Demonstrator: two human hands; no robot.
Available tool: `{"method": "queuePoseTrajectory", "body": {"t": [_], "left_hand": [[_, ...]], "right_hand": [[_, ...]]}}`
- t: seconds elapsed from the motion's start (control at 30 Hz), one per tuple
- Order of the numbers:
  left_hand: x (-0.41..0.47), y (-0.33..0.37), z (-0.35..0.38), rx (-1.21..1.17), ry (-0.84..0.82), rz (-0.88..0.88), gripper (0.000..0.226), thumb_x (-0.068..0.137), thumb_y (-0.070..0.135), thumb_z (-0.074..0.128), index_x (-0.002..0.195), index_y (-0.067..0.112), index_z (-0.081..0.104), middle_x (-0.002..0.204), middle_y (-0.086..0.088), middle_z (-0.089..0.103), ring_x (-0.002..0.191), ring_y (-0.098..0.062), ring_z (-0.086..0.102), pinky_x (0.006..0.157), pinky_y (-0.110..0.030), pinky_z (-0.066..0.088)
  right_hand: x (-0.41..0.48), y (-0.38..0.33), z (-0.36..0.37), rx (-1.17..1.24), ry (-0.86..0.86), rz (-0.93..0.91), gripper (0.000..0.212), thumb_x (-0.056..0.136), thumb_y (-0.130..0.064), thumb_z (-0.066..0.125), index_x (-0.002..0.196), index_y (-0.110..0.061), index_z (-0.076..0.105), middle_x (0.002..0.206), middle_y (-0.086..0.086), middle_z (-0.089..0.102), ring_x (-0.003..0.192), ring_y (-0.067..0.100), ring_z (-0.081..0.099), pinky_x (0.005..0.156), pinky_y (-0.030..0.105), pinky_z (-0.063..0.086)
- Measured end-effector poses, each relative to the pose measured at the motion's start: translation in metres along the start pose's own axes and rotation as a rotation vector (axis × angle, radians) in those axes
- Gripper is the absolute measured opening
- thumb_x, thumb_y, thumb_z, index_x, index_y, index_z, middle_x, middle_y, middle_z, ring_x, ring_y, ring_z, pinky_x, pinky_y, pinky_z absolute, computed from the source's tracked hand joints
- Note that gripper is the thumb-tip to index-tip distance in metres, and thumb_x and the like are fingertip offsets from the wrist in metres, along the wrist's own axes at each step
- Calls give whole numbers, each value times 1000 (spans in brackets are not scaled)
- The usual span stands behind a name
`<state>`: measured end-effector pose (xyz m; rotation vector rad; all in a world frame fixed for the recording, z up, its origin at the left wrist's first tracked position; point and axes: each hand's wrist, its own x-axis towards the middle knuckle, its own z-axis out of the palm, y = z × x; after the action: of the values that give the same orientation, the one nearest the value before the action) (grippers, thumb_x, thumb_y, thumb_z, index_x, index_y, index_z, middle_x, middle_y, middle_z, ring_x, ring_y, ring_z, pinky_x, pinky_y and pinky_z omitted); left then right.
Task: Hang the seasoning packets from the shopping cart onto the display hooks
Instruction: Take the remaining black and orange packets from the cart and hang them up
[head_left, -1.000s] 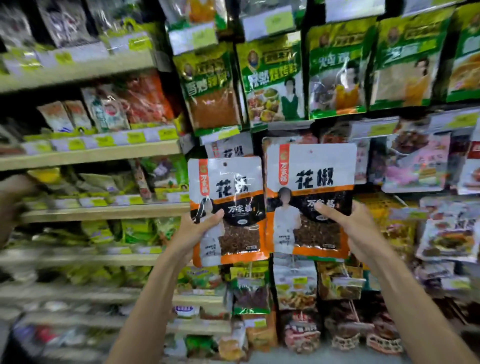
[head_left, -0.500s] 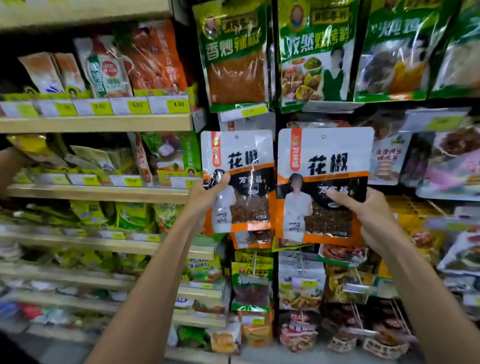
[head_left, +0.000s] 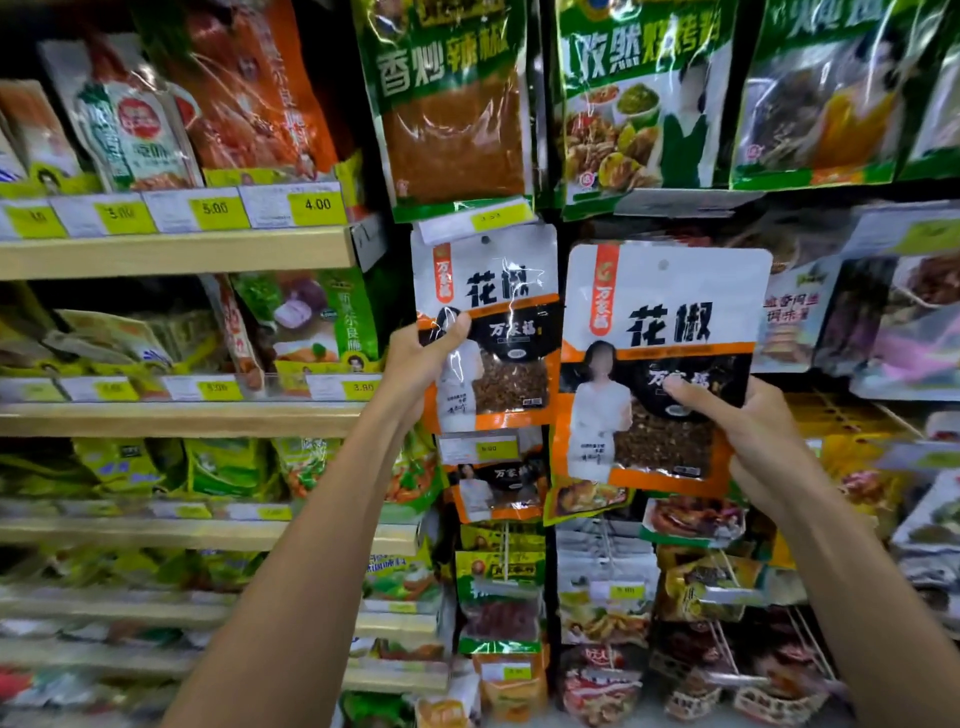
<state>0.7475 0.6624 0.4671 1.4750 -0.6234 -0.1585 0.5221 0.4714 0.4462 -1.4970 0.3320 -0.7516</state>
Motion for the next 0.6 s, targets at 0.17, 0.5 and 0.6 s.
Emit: {"method": "queuePoseTrajectory", "body": {"t": [0.17, 0.5, 0.6], "left_hand": [[4, -10, -5, -40, 31, 3, 30, 76, 38, 71, 104, 35, 60, 101, 22, 64, 108, -7, 58, 100, -34, 42], [22, -13, -3, -73, 57, -37, 31, 83, 34, 71, 110, 22, 63, 113, 5, 67, 115, -17, 57, 108, -46, 39], [29, -19, -2, -89, 72, -62, 31, 83, 33, 72, 110, 19, 63, 115, 3, 65, 119, -18, 55, 108, -42, 39]], "right_hand": [[1, 4, 6, 17, 16, 0, 51, 52, -51, 83, 95, -26, 71, 100, 0, 75, 102, 21, 68, 101, 54, 46], [4, 5, 14, 21, 33, 8, 49, 56, -42, 81, 99, -20, 70, 101, 3, 75, 102, 22, 69, 101, 52, 47], [4, 7, 14, 22, 45, 22, 54, 52, -45, 82, 98, -21, 70, 101, 3, 75, 103, 23, 68, 101, 53, 47]]}}
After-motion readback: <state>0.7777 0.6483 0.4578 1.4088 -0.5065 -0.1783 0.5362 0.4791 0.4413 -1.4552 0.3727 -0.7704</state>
